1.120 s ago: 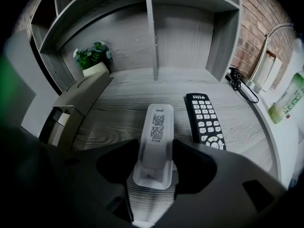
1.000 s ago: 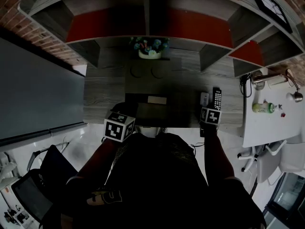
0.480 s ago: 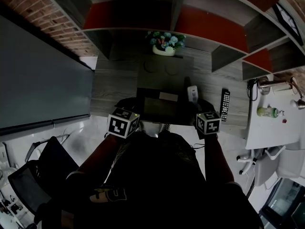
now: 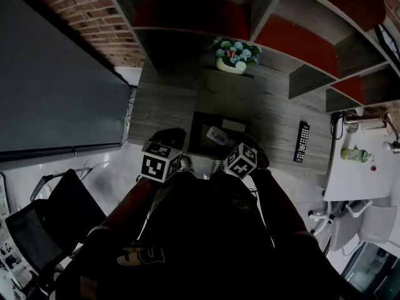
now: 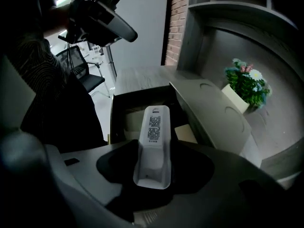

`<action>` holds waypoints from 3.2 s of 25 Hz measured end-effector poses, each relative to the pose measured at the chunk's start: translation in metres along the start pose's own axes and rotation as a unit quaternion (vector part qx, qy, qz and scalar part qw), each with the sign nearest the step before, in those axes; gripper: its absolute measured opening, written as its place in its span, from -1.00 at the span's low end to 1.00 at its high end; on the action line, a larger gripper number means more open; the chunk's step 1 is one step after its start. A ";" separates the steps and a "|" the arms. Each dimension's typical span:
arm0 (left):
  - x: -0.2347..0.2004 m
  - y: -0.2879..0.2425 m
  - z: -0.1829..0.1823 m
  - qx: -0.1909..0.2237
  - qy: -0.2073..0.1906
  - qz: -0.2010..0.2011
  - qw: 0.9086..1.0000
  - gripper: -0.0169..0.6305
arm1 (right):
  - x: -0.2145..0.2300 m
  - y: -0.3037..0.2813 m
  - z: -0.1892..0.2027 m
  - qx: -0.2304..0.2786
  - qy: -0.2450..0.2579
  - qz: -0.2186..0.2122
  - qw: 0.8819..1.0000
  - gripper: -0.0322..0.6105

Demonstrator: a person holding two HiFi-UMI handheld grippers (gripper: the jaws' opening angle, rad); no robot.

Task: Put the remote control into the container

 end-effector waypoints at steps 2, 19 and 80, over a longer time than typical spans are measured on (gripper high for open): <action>-0.007 0.005 0.006 -0.002 0.007 -0.010 1.000 -0.93 | 0.002 -0.010 -0.002 -0.018 0.027 0.009 0.999 -0.22; -0.028 0.020 0.013 0.013 0.027 -0.021 0.999 -0.93 | 0.014 -0.026 -0.019 -0.095 0.103 0.046 0.989 -0.22; 0.136 -0.009 -0.033 0.048 -0.155 0.131 0.978 -0.93 | -0.057 0.158 0.169 0.304 -0.431 0.246 0.813 -0.87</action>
Point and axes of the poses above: the fingertips, and each gripper's own axes: y backward along the fingers, x to its right, z out of its underside, the point moved 9 cm from there along y, backward along the fingers, and after that the axes turned 13 degrees about -z, right-handed, at the moved point
